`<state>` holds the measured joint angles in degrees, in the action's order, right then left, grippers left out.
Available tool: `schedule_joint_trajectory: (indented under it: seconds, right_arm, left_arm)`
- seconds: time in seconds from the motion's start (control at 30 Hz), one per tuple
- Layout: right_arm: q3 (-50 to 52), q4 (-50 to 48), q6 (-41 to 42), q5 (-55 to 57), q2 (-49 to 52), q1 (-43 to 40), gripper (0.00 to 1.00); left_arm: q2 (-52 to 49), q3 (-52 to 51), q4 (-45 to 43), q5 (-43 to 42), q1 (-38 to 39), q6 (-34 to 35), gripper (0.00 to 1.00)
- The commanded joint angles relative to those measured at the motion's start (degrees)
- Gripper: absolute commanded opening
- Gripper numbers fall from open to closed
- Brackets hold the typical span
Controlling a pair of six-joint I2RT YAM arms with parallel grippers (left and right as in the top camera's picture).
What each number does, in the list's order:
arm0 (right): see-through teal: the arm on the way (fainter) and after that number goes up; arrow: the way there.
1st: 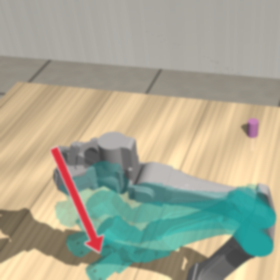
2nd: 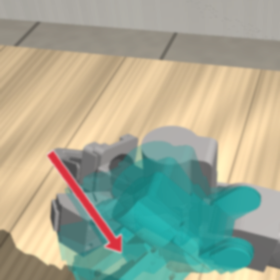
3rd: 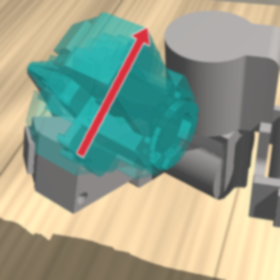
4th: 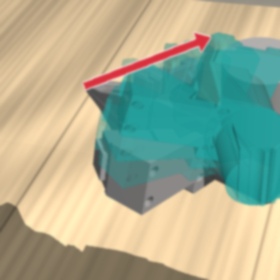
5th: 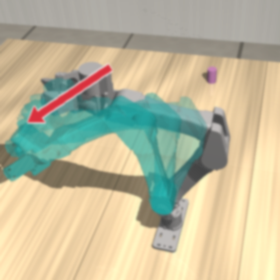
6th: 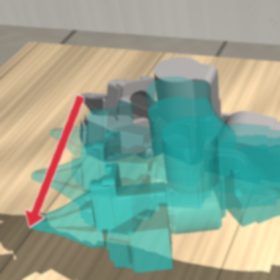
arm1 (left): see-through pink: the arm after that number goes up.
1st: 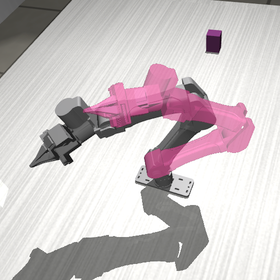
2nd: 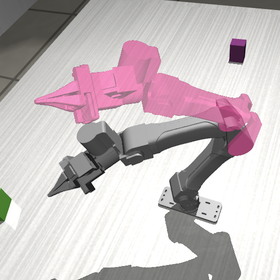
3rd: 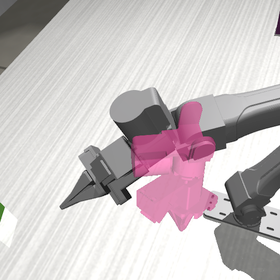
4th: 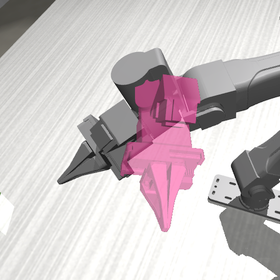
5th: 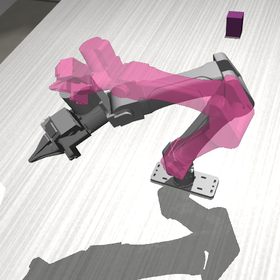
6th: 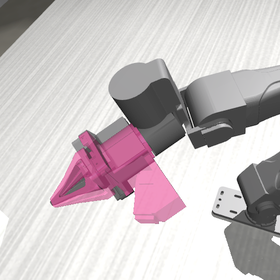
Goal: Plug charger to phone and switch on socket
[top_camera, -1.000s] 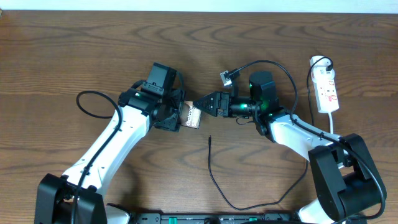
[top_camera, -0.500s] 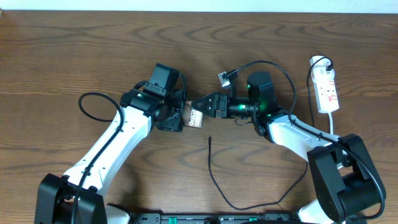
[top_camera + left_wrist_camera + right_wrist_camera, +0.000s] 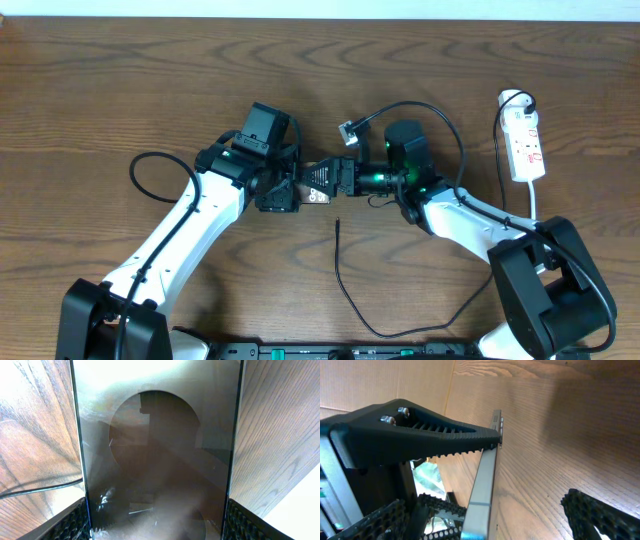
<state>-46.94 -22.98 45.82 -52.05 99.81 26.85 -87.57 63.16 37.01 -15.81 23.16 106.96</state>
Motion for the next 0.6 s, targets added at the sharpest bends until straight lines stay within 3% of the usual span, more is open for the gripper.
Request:
schedule_joint_trajectory:
  seconds: [0.0, 0.23, 0.57]
  right_arm:
    - [-0.61, 0.07, -1.31, 1.38, 0.31, 1.57, 0.96]
    - [-0.61, 0.09, -1.33, 1.6, 0.31, 2.6, 0.93]
    - [-0.61, 0.09, -1.33, 1.6, 0.31, 2.62, 0.74]
  left_arm:
    - [0.66, 1.46, -0.26, -1.01, 0.17, 1.18, 0.07]
    - [0.66, 1.46, -0.26, -1.75, 0.2, 1.36, 0.07]
    - [0.66, 1.46, -0.26, -1.75, 0.46, 1.36, 0.07]
